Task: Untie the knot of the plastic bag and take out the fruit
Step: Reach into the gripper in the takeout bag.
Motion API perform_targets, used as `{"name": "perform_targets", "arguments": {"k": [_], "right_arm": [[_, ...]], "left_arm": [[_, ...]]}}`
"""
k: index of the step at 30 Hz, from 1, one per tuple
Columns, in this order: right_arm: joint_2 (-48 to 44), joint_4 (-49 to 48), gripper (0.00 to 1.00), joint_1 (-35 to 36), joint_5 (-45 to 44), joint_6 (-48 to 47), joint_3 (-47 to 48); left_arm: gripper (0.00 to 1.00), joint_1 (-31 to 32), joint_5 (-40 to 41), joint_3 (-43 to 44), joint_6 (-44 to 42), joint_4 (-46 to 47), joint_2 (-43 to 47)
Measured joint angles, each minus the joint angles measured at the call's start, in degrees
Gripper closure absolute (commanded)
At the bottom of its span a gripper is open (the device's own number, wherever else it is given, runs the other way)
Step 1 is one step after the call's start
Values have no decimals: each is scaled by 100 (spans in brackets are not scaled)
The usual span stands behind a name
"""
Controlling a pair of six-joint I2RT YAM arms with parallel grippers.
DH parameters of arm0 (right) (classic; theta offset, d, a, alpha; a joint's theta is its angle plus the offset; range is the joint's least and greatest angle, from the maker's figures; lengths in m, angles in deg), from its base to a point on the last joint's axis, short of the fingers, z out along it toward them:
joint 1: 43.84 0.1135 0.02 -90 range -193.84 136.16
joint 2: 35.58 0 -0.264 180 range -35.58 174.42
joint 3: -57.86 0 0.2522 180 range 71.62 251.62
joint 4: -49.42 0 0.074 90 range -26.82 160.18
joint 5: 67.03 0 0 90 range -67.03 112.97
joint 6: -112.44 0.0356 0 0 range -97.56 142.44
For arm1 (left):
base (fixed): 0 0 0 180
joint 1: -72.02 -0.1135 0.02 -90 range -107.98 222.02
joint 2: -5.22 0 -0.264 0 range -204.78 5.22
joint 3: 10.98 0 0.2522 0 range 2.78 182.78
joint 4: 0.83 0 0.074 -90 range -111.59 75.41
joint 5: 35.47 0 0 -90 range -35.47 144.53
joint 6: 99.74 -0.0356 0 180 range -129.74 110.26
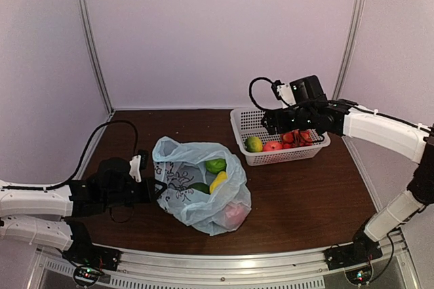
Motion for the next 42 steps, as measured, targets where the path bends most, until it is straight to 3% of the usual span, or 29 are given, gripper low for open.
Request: {"name": "perform_targets", "arguments": {"k": [8, 18, 34, 42], "right_arm": [[-691, 17, 30, 1853, 654, 127, -13], [-72, -238, 36, 3305, 916, 267, 243], [2608, 990, 40, 3593, -509, 505, 2597], [3724, 1362, 35, 3434, -960, 647, 3316]], "left_arm": [[100, 0, -11, -11, -2, 83, 15], [100, 0, -24, -72, 0, 155, 15], [100, 0, -85, -332, 7, 245, 48], [100, 0, -87, -404, 52, 249, 83]]}}
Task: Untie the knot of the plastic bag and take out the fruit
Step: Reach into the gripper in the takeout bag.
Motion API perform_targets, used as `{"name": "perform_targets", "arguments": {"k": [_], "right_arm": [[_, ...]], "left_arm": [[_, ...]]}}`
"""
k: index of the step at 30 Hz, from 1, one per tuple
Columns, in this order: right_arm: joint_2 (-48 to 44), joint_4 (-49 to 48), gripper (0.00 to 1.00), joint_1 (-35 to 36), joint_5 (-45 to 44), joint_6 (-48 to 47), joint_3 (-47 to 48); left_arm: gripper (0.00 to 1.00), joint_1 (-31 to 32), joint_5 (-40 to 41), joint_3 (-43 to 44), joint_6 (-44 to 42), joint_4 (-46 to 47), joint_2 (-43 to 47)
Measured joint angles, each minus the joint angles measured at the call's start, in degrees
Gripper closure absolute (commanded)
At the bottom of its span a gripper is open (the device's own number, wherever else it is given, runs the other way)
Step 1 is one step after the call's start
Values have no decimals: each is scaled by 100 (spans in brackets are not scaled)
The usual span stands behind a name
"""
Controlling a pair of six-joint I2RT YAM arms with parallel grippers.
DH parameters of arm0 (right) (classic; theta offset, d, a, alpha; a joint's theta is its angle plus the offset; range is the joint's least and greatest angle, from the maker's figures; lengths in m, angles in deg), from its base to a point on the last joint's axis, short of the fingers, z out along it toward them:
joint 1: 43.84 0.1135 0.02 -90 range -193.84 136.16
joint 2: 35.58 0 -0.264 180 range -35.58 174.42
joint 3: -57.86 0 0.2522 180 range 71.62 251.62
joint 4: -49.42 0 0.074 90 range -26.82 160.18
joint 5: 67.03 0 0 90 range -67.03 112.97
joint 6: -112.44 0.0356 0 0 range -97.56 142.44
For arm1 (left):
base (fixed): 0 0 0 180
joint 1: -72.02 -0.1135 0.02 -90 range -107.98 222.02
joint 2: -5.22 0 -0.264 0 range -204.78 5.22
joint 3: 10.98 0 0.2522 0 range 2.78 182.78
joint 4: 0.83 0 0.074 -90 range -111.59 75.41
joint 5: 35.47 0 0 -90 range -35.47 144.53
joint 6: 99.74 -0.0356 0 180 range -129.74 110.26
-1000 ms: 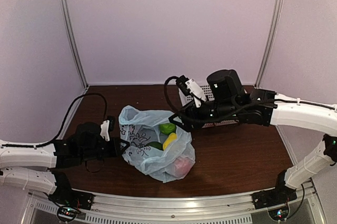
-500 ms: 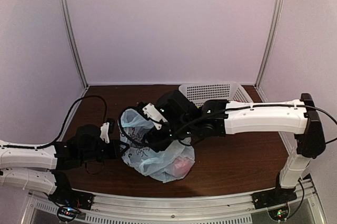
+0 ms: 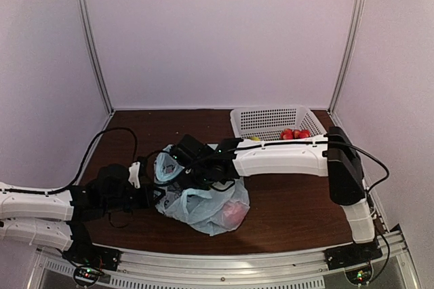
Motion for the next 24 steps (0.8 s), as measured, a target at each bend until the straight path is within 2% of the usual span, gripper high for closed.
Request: {"name": "perform_targets", "arguments": {"k": [9, 14, 24], "right_arm": [[625, 42, 20, -490, -57, 146, 289], [699, 46, 11, -575, 214, 125, 304], [702, -103, 8, -476, 680, 232, -192]], "left_arm": [[100, 0, -2, -22, 35, 2, 0], [100, 0, -2, -24, 37, 0, -2], [100, 0, -2, -24, 35, 4, -20]]}}
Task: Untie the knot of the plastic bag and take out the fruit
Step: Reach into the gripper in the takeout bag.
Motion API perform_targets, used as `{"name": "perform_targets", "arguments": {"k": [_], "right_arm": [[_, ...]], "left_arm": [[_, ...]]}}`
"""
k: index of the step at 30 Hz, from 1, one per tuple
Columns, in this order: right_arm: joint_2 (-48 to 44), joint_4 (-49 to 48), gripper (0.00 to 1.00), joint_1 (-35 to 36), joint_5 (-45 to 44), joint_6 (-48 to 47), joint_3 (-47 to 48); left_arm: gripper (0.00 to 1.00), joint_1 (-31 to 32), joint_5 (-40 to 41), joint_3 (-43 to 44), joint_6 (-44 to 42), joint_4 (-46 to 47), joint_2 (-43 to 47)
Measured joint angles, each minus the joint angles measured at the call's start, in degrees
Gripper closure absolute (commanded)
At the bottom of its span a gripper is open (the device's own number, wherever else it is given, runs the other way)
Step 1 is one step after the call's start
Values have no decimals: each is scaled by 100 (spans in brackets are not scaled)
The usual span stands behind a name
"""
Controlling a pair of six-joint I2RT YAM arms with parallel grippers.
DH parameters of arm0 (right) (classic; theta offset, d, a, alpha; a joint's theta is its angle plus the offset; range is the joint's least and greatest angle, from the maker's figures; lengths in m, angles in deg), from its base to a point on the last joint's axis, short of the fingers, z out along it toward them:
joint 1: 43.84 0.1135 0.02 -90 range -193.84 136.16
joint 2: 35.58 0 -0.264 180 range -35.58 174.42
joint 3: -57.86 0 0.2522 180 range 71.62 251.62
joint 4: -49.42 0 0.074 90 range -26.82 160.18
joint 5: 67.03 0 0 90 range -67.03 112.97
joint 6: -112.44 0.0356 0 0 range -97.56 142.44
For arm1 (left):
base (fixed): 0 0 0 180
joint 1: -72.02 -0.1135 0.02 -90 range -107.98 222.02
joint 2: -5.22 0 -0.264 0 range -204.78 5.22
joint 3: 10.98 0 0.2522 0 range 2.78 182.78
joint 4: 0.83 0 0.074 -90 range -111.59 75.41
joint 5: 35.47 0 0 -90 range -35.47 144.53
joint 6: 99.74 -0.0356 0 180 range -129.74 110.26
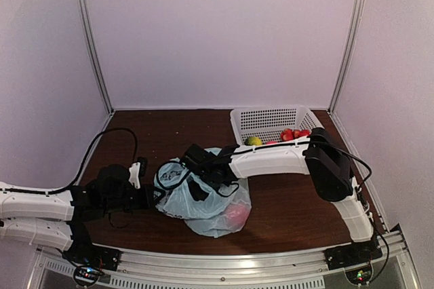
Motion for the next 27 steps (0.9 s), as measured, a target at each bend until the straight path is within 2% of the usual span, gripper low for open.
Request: {"name": "perform_targets", "arguments": {"k": [4, 10, 13, 27], "right_arm": [[-7, -208, 13, 11, 59, 157, -157], [-7, -442, 34, 11, 81, 330, -197], [-7, -485, 41, 7, 79, 393, -212], [-87, -546, 52, 9, 81, 407, -275]], "left_arm": [[100, 0, -2, 0, 0, 11, -35], [100, 0, -2, 0, 0, 46, -39], [100, 0, -2, 0, 0, 46, -39], [100, 0, -2, 0, 0, 81, -57]]}}
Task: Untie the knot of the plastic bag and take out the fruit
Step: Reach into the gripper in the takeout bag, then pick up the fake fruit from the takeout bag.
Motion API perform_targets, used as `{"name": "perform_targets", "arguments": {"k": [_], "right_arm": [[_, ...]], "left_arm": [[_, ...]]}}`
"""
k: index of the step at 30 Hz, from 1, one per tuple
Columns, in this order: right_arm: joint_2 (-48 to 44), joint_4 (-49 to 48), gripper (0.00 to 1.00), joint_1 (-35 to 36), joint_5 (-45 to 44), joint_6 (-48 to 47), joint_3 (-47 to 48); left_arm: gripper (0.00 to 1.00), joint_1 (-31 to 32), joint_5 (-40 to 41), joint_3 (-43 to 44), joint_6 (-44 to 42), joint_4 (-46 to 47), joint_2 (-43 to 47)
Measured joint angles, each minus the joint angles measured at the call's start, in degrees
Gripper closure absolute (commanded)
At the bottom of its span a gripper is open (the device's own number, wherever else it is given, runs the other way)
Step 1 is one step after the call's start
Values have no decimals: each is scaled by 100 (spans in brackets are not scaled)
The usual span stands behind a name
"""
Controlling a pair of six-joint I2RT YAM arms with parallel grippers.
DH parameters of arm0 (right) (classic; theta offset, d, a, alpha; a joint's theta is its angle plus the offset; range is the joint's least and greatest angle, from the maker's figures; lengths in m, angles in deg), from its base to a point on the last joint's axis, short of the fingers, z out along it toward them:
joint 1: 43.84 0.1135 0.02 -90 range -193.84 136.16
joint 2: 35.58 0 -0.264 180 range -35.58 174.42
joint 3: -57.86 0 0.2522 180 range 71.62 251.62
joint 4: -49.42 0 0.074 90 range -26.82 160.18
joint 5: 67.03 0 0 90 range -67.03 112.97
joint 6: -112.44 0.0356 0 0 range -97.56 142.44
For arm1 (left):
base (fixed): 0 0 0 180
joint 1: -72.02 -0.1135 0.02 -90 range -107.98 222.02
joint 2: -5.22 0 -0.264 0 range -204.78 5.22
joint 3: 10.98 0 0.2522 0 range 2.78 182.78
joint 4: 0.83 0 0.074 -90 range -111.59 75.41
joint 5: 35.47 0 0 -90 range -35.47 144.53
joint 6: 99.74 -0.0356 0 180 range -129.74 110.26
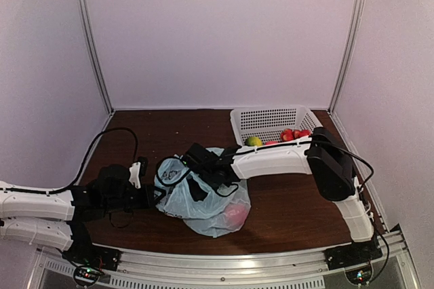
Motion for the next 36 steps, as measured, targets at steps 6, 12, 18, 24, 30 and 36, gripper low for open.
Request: {"name": "perform_targets", "arguments": {"k": [6, 12, 18, 24, 30, 36], "right_arm": [[-527, -116, 52, 0, 20, -4, -302], [-1464, -680, 52, 0, 216, -33, -638], [-2210, -1681, 51, 0, 907, -59, -1296], [-2708, -2594, 50, 2, 1941, -57, -2124], [-3482, -3056, 49, 7, 2695, -81, -2699], [-4470, -2887, 50, 17, 2413, -317, -2723]], "left_arm": [[100, 0, 2, 0, 0, 2, -4], [100, 0, 2, 0, 0, 9, -15], [100, 0, 2, 0, 0, 28, -17], [100, 0, 4, 0, 0, 28, -17], [100, 0, 4, 0, 0, 31, -24], [100, 0, 7, 7, -2, 37, -87]]}}
